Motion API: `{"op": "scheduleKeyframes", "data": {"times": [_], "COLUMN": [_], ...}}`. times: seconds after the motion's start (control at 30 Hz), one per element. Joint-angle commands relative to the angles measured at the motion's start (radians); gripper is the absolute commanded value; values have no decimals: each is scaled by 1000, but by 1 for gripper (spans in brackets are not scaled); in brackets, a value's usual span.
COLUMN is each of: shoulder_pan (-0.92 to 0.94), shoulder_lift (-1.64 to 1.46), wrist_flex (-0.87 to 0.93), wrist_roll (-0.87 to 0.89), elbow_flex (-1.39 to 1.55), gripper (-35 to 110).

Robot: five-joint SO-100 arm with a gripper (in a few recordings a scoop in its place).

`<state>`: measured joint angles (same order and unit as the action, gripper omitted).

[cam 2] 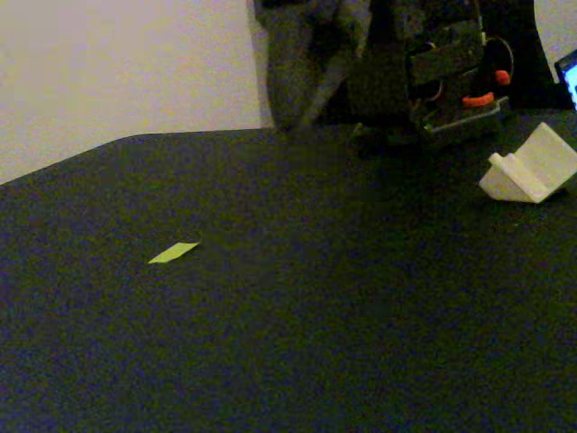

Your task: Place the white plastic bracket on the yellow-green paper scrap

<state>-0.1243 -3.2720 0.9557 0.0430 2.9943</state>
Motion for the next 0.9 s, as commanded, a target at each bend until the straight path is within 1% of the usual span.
{"op": "scheduleKeyframes", "data": {"times": [0.0,0.07,0.17,0.23,0.33,0.5,0.6,0.63,0.73,0.8,0.87], "shoulder_pan": [28,61,58,37,-5,-35,-61,-63,-60,-83,-112], "shoulder_lift": [-34,-28,121,307,557,818,1029,1101,1270,1305,1324], "wrist_flex": [2,-20,-41,-8,126,183,313,350,469,459,428], "wrist_roll": [146,255,302,281,287,233,161,155,187,160,172], "elbow_flex": [-155,-202,-324,-462,-678,-908,-1123,-1189,-1368,-1379,-1368], "gripper": [0,0,0,0,0,0,3,5,2,2,0]}}
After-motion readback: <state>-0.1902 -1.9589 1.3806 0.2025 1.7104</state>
